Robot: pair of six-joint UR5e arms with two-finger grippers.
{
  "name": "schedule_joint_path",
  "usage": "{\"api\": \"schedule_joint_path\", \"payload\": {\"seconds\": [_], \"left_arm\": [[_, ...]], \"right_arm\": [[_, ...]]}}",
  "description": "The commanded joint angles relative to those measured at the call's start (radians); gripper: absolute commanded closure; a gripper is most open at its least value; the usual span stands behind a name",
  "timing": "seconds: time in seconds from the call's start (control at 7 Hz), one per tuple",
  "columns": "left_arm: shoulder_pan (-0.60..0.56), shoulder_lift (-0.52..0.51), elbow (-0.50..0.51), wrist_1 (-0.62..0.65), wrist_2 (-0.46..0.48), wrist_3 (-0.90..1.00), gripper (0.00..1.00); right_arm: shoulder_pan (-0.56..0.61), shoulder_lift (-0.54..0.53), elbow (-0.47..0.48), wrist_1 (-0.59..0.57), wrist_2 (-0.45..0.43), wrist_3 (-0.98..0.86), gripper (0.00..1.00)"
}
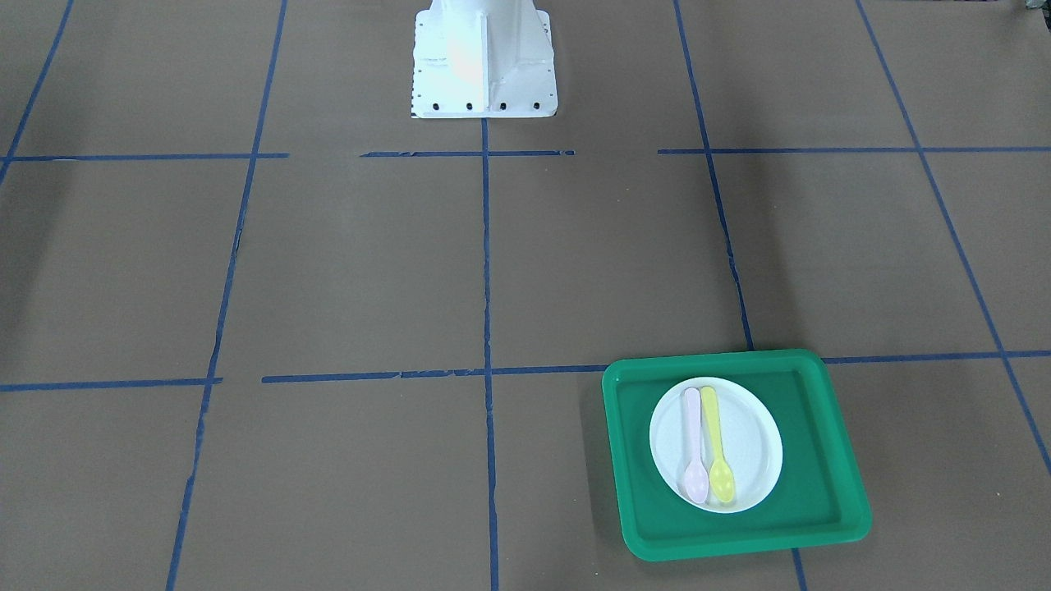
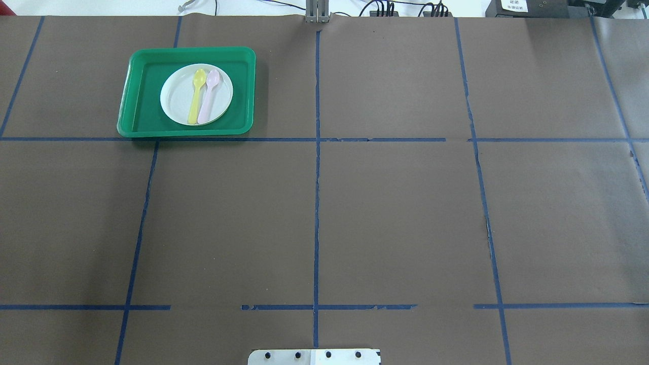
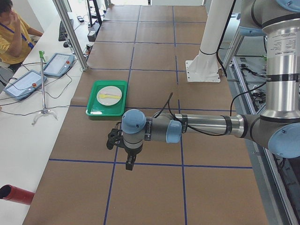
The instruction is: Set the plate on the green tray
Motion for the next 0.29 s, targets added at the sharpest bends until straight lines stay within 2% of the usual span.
{"api": "schedule_joint_path", "payload": {"seconds": [0.0, 0.14], "left_arm": [[0.0, -0.001, -0.001, 0.0, 0.0, 0.0, 0.0], [0.0, -0.001, 0.001, 0.0, 0.002, 0.003, 0.0]], "right_arm": [[0.0, 0.0, 0.0, 0.0, 0.001, 0.0, 0.0], [0.0, 0.0, 0.0, 0.0, 0.0, 0.0, 0.0]]}}
